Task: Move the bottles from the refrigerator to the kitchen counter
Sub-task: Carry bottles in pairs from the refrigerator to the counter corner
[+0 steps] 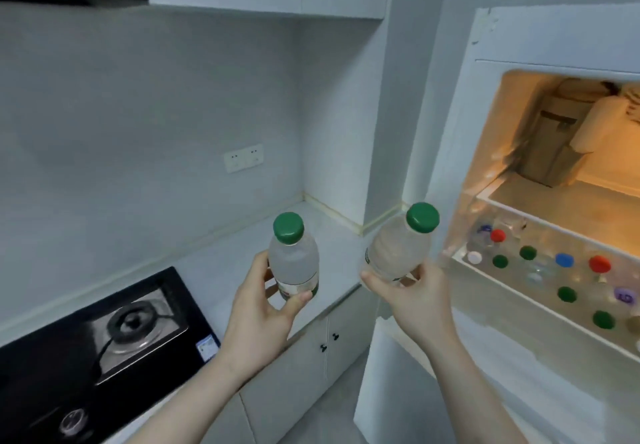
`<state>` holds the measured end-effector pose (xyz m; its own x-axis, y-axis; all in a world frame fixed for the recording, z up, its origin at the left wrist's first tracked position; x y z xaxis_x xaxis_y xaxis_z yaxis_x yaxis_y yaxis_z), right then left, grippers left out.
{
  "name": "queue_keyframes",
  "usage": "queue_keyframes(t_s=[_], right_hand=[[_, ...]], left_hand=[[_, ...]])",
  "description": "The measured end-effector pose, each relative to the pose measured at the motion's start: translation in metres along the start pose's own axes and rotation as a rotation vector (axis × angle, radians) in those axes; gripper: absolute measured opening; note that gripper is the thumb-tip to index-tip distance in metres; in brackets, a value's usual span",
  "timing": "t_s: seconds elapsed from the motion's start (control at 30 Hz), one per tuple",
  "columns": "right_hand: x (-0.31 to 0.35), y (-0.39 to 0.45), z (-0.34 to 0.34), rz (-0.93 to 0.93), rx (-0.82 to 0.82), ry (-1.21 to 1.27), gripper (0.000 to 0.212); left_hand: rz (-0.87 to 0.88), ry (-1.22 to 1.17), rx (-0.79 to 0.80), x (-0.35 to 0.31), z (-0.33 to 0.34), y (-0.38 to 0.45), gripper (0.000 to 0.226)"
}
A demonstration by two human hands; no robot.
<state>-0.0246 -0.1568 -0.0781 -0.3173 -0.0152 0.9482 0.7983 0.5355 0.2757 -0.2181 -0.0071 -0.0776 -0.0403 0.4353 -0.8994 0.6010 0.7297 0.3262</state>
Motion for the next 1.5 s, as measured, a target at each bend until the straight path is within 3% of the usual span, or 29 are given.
queue_keyframes(t_s=[0.53, 0.87, 1.1, 1.5], right_hand=[[0.005, -0.028, 0.254, -0.007, 0.907, 0.037, 0.045], [0.045, -0.14, 0.378, -0.166, 1.373, 0.058, 0.049], [0.095, -0.253, 0.42, -0.192, 1.561, 0.102, 0.044], [0.154, -0.424, 0.483, -0.266, 1.655, 0.145, 0.038]], left_hand=[[-0.421, 0.303, -0.632, 0.058, -0.177, -0.11, 0.05], [-0.621, 0.392, -1.056, 0.04, -0.238, -0.25, 0.056], [-0.65, 0.396, -1.245, 0.011, -0.291, -0.349, 0.052], [-0.692, 0.374, -1.371, 0.002, -0.396, -0.496, 0.047]])
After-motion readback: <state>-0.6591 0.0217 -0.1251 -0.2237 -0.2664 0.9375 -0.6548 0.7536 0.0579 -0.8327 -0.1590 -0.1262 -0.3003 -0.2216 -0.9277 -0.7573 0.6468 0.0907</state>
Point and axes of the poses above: each hand's wrist, its own y-axis towards the middle knuckle, its own z-axis out of the palm, x = y × z, the point moved 4 cm from there along y, towards the middle knuckle, and after that the axes turned 1 degree about -x, right-handed, at the moved point
